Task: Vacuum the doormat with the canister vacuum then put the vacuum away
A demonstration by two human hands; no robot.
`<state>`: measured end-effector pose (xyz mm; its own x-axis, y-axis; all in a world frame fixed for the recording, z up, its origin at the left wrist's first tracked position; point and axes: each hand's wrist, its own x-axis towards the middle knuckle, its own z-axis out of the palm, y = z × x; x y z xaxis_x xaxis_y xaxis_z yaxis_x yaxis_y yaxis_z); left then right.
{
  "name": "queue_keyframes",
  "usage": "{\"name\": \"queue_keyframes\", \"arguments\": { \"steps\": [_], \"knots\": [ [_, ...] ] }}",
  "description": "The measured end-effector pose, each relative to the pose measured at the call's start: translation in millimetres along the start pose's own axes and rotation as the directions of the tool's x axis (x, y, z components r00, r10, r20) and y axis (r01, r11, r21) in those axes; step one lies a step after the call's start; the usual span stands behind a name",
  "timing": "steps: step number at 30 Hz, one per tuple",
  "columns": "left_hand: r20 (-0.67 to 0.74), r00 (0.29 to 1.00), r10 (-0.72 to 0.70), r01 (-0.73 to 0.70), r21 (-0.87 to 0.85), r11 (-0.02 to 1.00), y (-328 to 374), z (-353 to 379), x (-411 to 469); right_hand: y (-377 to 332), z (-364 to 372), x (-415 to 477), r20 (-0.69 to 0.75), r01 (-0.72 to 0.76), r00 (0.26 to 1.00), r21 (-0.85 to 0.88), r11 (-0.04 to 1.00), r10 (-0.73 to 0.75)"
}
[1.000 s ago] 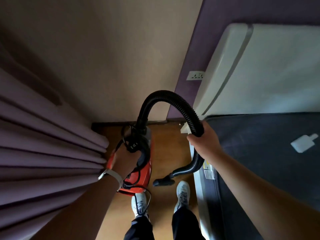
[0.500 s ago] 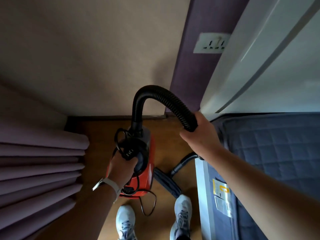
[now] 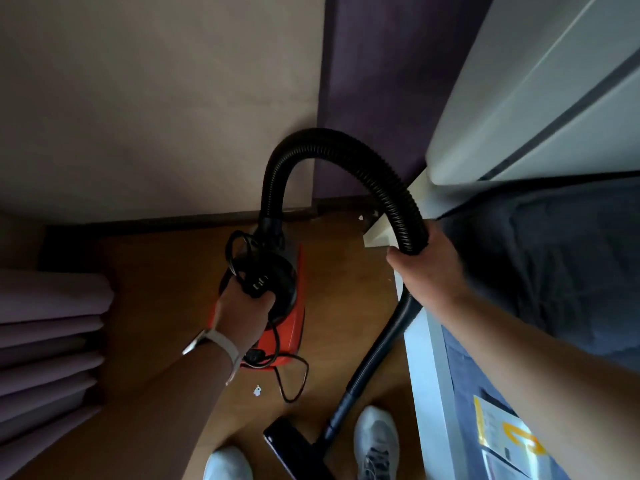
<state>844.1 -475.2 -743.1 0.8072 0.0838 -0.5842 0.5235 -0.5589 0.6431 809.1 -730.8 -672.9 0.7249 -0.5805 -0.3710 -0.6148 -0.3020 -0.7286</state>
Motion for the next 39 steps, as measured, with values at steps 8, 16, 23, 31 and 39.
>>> {"name": "queue_keyframes", "arguments": {
  "steps": [8,16,23,31,39],
  "knots": [
    [0.056,0.998,0.018,-0.023,0.083,0.996,-23.5,38.4,40.0,51.1,69.5,31.5,-0.045,-0.128,0.989,0.169,0.977,0.137],
    [0.118,0.993,-0.01,0.01,0.004,1.0,-35.8,77.1,58.2,88.1,109.1,59.6,-0.031,-0.16,0.985,0.181,0.97,0.168],
    [0.084,0.996,-0.036,0.05,-0.168,0.985,-47.6,89.8,57.7,103.9,117.6,64.8,-0.026,-0.162,0.986,0.125,0.979,0.167],
    [0.086,0.996,0.003,0.008,-0.128,0.992,-44.2,86.8,57.7,105.5,106.7,57.0,-0.014,-0.143,0.989,0.125,0.982,0.146],
    [0.099,0.995,-0.013,0.025,-0.125,0.992,-36.0,55.3,43.2,101.3,69.5,24.4,-0.094,-0.091,0.991,0.095,0.991,0.1]
  ]
}}
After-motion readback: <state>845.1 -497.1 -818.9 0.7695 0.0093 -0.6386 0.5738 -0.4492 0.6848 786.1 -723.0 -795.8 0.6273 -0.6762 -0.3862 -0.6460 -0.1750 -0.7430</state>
